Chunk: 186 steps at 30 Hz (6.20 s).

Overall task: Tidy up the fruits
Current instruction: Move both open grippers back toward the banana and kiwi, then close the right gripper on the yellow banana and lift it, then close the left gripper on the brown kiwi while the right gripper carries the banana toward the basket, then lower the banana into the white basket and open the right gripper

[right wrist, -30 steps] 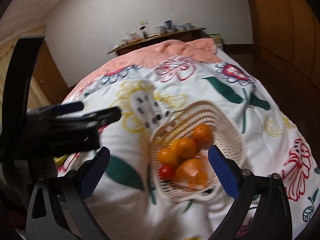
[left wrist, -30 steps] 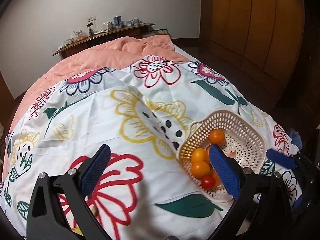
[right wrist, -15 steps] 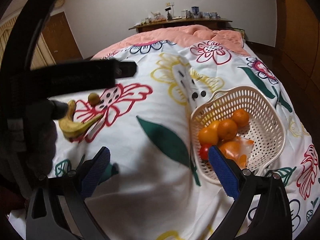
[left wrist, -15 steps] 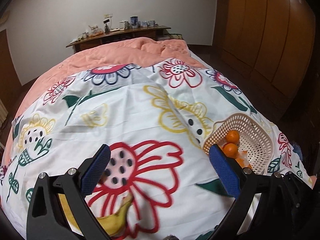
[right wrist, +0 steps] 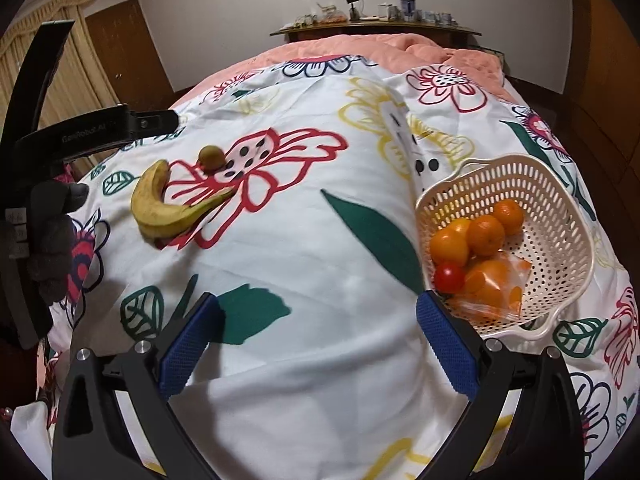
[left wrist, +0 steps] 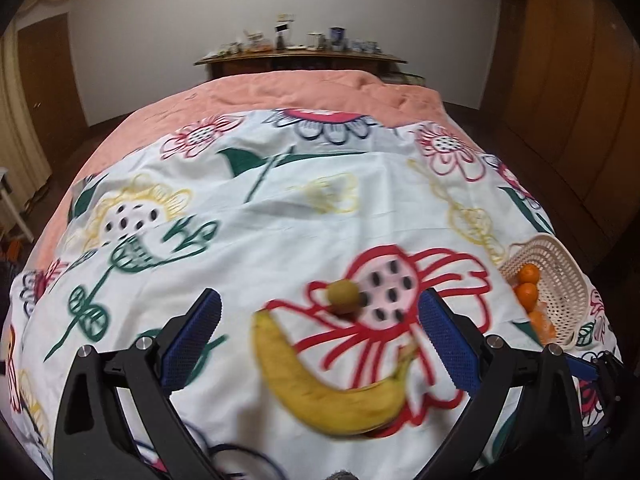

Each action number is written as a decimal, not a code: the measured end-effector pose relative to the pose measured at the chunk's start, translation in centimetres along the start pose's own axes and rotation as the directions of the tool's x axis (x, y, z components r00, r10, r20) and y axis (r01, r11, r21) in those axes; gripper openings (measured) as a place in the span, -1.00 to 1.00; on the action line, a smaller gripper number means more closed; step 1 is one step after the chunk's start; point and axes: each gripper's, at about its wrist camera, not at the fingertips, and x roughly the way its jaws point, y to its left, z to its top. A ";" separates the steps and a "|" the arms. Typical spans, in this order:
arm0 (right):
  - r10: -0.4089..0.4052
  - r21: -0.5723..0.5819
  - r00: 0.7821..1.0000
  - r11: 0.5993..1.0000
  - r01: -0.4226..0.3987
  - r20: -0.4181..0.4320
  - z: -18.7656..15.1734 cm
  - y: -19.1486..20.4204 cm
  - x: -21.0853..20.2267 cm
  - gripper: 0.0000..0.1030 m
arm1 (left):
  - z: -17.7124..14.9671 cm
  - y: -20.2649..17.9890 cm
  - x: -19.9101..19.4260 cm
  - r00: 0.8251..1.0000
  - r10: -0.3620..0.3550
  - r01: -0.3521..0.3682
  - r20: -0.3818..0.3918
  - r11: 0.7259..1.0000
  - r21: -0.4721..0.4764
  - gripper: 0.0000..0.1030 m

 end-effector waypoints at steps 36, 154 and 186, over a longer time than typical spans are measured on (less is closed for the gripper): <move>-0.041 -0.033 0.999 0.999 0.042 0.028 -0.8 1.3 0.3 0.91 | -4.9 2.2 2.4 0.994 -0.003 -0.002 -0.110 0.999 -0.048 0.94; 0.278 0.088 0.947 0.952 -0.295 0.162 8.4 -1.8 -0.7 -0.37 | -0.1 -0.6 5.8 0.974 -0.197 0.208 -0.111 0.974 0.093 -0.43; -0.036 0.325 0.996 0.946 0.008 0.079 4.0 -16.2 1.9 -0.38 | 0.2 -6.8 3.5 0.970 -0.215 0.232 -0.112 0.957 0.173 -0.43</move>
